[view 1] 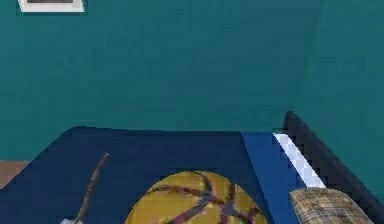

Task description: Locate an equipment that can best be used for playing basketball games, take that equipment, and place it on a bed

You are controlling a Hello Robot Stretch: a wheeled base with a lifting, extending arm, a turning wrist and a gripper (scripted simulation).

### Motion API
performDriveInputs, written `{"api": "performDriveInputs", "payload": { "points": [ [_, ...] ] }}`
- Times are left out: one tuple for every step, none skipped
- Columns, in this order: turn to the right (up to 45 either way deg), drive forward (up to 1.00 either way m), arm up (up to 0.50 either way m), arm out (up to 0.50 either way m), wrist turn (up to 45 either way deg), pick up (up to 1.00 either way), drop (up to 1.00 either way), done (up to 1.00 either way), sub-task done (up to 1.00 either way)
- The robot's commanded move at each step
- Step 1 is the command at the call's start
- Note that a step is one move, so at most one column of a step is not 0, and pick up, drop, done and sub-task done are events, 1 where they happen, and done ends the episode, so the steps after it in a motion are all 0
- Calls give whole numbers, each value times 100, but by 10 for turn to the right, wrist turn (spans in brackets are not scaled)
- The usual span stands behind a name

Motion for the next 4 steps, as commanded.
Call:
{"api": "performDriveInputs", "payload": {
  "points": [
    [-390,0,0,0,0,0,0,0,0],
    [450,0,0,0,0,0,0,0,0],
    [390,0,0,0,0,0,0,0,0],
    [-450,0,0,0,0,0,0,0,0]
  ]
}}
